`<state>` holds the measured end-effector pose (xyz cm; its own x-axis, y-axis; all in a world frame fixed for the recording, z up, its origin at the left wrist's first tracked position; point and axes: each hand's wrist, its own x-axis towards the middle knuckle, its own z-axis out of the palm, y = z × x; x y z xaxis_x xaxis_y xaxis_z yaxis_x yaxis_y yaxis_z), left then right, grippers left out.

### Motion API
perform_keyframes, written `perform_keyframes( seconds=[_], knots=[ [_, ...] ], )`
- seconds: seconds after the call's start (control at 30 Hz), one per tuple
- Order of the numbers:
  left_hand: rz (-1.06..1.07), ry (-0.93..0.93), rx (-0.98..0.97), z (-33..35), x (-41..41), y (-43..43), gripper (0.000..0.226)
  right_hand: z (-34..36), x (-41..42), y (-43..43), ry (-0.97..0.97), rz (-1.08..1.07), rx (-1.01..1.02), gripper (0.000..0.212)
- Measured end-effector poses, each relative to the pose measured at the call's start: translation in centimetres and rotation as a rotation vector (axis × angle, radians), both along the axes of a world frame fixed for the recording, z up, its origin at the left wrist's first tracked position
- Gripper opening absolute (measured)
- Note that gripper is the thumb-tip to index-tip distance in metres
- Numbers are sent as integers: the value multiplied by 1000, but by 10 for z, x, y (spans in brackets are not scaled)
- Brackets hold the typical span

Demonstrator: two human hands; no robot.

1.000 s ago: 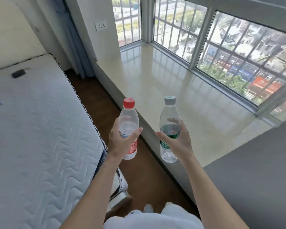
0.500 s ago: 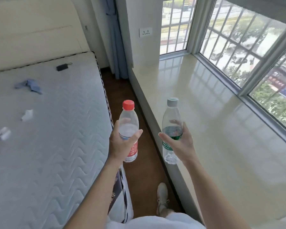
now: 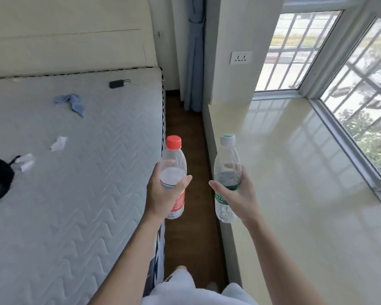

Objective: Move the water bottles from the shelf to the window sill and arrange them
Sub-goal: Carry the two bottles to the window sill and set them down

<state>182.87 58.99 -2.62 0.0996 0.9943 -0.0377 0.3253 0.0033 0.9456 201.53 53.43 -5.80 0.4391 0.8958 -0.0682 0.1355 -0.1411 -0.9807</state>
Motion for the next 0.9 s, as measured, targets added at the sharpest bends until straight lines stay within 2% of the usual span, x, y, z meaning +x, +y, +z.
perform_keyframes(
  seconds=[0.23, 0.4, 0.53, 0.67, 0.8, 0.9],
  knots=[
    [77, -25, -26, -21, -5, 82, 43, -15, 3, 93, -3, 79, -29, 51],
    [67, -21, 1, -28, -5, 174, 45, -21, 6, 180, -22, 52, -51, 51],
    [65, -47, -11, -21, -7, 259, 66, -14, 8, 262, -39, 24, -61, 49],
    [17, -34, 3, -12, -5, 335, 76, 3, 7, 331, -25, -26, -22, 50],
    [-14, -64, 7, -10, 2, 391, 57, 5, 14, 375, -6, -38, -31, 55],
    [-43, -73, -5, -12, 12, 419, 58, -2, 21, 396, -3, -70, -50, 59]
  ],
)
